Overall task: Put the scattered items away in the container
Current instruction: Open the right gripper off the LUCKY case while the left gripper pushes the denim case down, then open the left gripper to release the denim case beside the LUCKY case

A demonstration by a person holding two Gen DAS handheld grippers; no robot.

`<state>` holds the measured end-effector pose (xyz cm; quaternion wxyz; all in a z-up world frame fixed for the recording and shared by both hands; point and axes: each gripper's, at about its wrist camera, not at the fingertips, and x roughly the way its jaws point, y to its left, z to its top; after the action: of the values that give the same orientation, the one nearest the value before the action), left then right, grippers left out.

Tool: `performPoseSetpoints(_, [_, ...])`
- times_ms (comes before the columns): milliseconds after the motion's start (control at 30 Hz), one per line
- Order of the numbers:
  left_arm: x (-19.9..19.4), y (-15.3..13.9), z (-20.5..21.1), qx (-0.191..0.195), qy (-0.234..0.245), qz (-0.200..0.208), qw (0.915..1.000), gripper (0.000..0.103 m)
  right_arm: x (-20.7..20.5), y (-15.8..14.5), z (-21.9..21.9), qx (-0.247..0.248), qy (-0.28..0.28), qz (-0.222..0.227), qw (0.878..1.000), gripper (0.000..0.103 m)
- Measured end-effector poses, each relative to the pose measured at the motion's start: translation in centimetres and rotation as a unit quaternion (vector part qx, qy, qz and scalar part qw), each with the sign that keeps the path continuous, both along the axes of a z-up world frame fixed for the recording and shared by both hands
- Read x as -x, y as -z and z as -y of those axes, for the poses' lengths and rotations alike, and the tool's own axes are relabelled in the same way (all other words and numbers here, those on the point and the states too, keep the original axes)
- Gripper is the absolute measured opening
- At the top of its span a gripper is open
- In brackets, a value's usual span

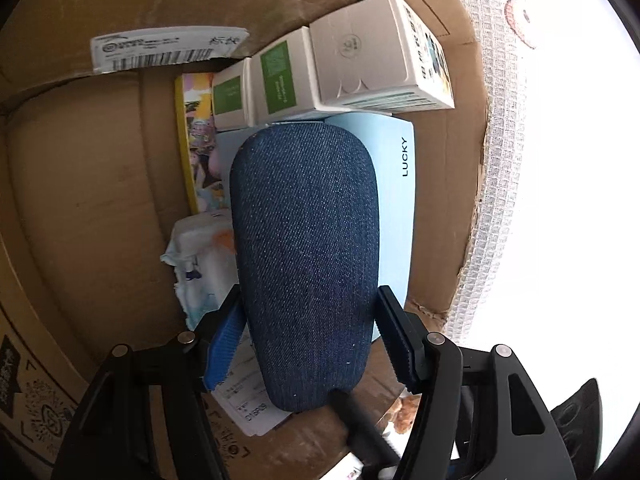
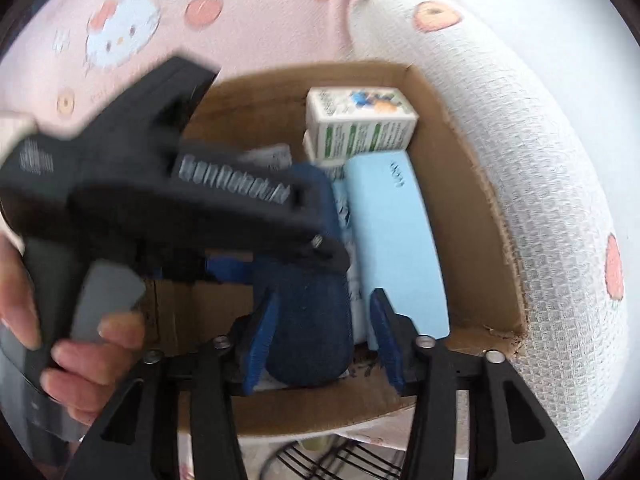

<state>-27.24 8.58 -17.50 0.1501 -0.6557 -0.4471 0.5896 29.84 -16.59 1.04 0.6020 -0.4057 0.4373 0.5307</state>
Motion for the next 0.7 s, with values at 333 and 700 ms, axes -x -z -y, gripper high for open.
performPoseSetpoints(333, [0.6, -0.7, 0.5, 0.014, -0.017, 0.003, 0.9997, 0.067, -0.5, 2.6, -1.9, 0.023, -0.009, -0.007, 1.0, 0.049])
performPoseSetpoints(700, [0.3, -4.7, 4.1, 0.061, -0.045, -0.061, 0.9952, 0.07, -2.0, 3.3, -2.8, 0.014, 0.014, -0.032, 0.999, 0.048])
